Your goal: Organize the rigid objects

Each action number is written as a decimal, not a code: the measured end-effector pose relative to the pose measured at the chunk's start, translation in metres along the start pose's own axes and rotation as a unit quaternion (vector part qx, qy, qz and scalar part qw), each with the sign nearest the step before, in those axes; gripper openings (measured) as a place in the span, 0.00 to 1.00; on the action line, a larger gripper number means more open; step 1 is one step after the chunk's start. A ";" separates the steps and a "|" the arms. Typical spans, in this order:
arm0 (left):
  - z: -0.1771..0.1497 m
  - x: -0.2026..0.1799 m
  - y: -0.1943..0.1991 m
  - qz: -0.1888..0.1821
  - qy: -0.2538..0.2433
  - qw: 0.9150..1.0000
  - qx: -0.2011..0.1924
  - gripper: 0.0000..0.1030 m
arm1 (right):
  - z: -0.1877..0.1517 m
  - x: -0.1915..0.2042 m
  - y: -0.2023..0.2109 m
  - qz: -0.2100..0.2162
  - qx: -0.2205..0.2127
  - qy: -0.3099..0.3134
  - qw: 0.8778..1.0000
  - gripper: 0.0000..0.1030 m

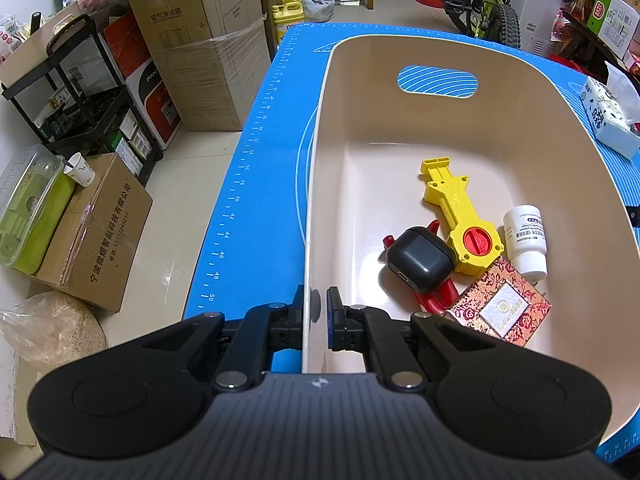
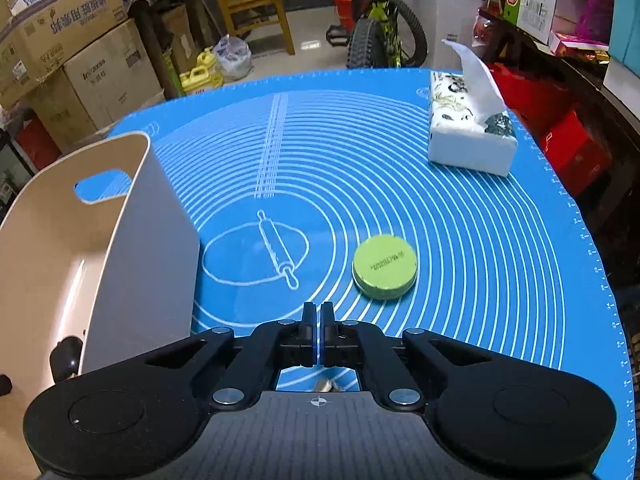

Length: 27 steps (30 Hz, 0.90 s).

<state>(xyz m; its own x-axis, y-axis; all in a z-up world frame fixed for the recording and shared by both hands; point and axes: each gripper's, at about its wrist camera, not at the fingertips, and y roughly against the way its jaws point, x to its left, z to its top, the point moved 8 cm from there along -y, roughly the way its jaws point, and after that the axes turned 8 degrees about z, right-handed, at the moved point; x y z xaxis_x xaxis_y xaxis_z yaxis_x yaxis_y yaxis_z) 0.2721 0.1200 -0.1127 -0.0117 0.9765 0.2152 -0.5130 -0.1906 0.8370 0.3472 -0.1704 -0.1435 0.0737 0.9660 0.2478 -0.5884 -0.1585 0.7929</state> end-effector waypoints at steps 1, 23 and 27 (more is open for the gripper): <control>0.000 0.000 0.000 0.000 0.000 1.000 0.000 0.09 | -0.001 0.000 0.000 -0.001 0.002 0.000 1.000 0.14; 0.000 -0.002 0.000 -0.003 0.002 1.000 -0.001 0.09 | -0.035 0.002 0.006 -0.008 0.060 -0.003 0.998 0.45; 0.001 -0.005 0.000 -0.006 0.004 1.000 -0.001 0.09 | -0.044 0.006 0.007 -0.015 0.073 0.003 0.997 0.52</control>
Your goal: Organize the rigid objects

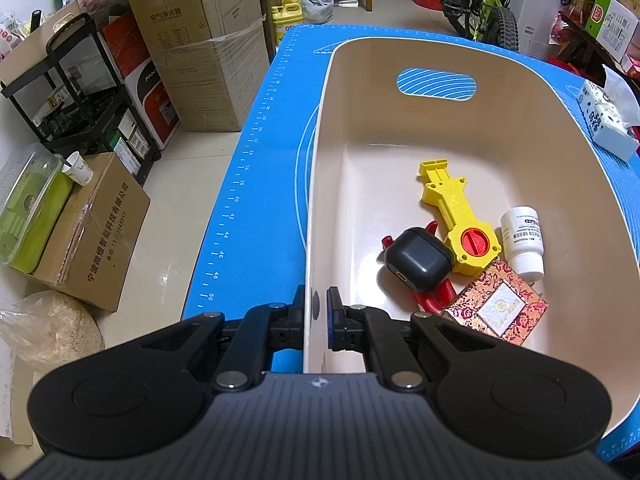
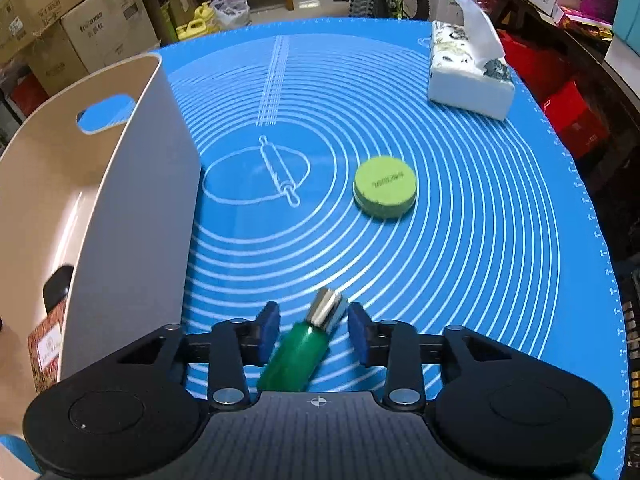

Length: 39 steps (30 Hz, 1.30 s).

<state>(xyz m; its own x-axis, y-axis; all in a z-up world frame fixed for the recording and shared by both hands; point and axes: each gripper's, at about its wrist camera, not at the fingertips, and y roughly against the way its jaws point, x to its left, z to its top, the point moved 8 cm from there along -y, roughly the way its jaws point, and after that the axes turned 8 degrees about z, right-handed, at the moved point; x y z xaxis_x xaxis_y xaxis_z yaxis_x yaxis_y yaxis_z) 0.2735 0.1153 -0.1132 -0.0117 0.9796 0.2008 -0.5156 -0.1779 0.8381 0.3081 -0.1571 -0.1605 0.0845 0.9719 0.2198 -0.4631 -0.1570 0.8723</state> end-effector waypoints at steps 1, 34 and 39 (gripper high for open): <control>0.000 0.001 0.000 -0.001 0.000 1.000 0.000 0.09 | -0.002 0.000 -0.001 0.000 0.005 -0.001 1.000 0.52; -0.001 0.005 -0.001 -0.004 0.002 1.000 -0.001 0.09 | 0.018 0.019 0.040 0.013 -0.071 0.010 0.997 0.32; -0.001 0.004 -0.001 -0.004 0.002 1.000 -0.001 0.09 | 0.035 0.035 0.065 0.037 -0.116 0.013 0.992 0.32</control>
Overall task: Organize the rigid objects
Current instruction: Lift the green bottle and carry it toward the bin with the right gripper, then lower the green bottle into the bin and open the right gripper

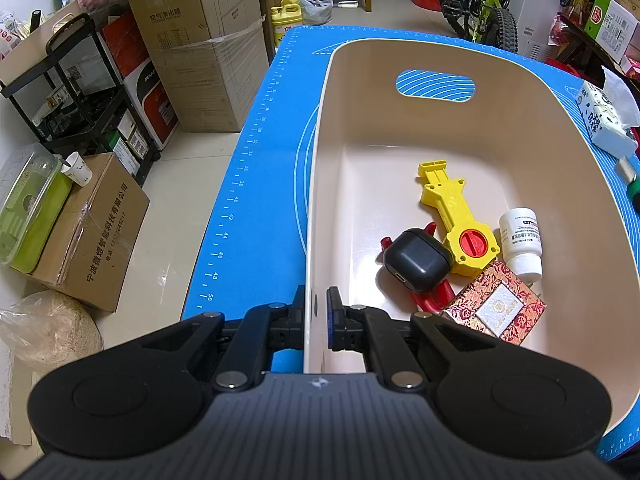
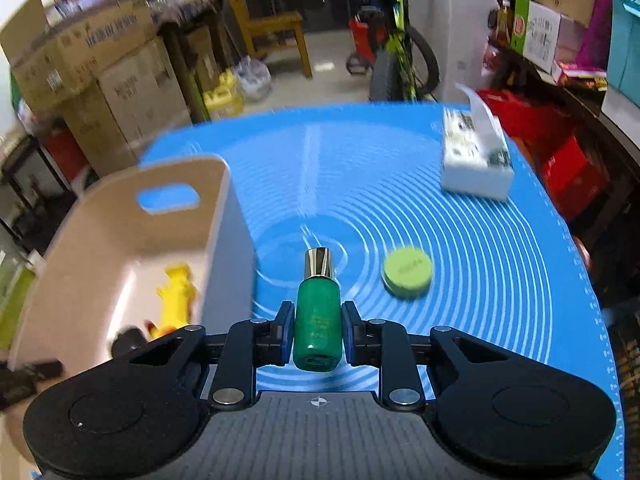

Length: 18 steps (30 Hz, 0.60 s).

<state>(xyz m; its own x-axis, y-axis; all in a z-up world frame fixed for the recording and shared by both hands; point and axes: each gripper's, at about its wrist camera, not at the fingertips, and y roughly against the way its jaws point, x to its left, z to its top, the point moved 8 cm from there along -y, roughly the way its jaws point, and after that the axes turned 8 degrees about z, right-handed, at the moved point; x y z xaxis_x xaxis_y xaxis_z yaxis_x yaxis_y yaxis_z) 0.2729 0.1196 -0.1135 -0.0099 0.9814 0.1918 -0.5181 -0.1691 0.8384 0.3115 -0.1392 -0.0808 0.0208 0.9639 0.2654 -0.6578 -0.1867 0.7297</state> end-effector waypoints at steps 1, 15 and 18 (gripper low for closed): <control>0.000 0.000 0.000 0.000 0.000 1.000 0.000 0.09 | 0.003 0.003 0.003 0.004 -0.006 0.002 1.000 0.32; 0.000 0.001 0.001 0.000 0.000 1.000 0.000 0.09 | 0.003 0.079 0.002 0.083 -0.034 0.062 0.994 0.32; 0.000 0.001 0.000 0.000 0.000 1.000 0.000 0.09 | -0.006 0.094 -0.004 0.087 -0.020 0.085 0.992 0.32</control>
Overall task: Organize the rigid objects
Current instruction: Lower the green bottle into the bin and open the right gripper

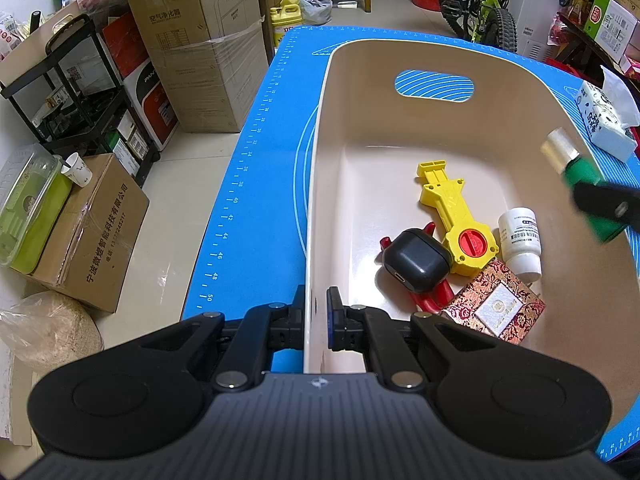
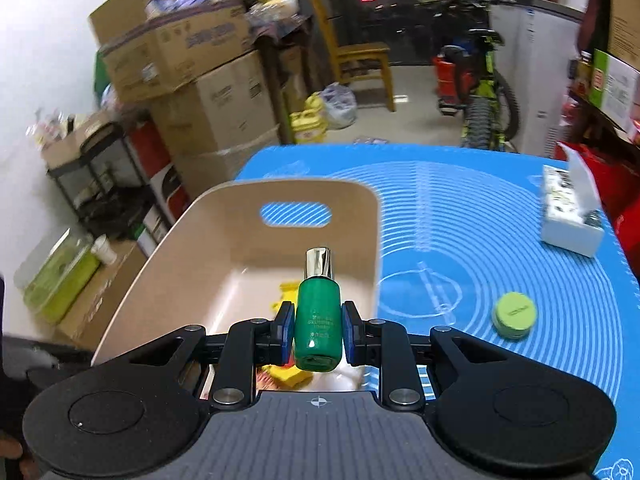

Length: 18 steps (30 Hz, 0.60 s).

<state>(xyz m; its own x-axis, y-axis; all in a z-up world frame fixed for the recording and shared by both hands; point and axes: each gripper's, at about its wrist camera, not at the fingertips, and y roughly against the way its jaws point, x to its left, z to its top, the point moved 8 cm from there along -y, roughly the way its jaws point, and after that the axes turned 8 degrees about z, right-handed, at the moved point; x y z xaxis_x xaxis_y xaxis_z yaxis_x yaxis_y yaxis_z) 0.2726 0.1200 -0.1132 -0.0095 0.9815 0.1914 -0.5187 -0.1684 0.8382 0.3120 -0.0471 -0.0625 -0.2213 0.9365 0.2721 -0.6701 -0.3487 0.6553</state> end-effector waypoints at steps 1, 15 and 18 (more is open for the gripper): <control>0.000 0.000 0.000 0.000 0.000 1.000 0.000 0.09 | -0.003 0.005 -0.004 0.002 0.008 0.008 1.000 0.32; 0.001 -0.001 0.001 0.000 -0.001 1.000 -0.002 0.09 | -0.030 0.023 -0.032 0.006 0.073 0.060 0.996 0.32; 0.000 0.000 0.000 0.001 0.000 1.000 -0.002 0.09 | -0.028 0.020 -0.031 0.012 0.072 0.050 0.996 0.41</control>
<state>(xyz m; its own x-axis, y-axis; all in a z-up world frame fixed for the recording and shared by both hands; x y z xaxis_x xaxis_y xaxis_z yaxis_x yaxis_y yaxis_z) 0.2725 0.1203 -0.1132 -0.0098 0.9811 0.1930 -0.5226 -0.1696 0.8355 0.3086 -0.0164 -0.0975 -0.3110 0.9240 0.2226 -0.5562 -0.3669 0.7456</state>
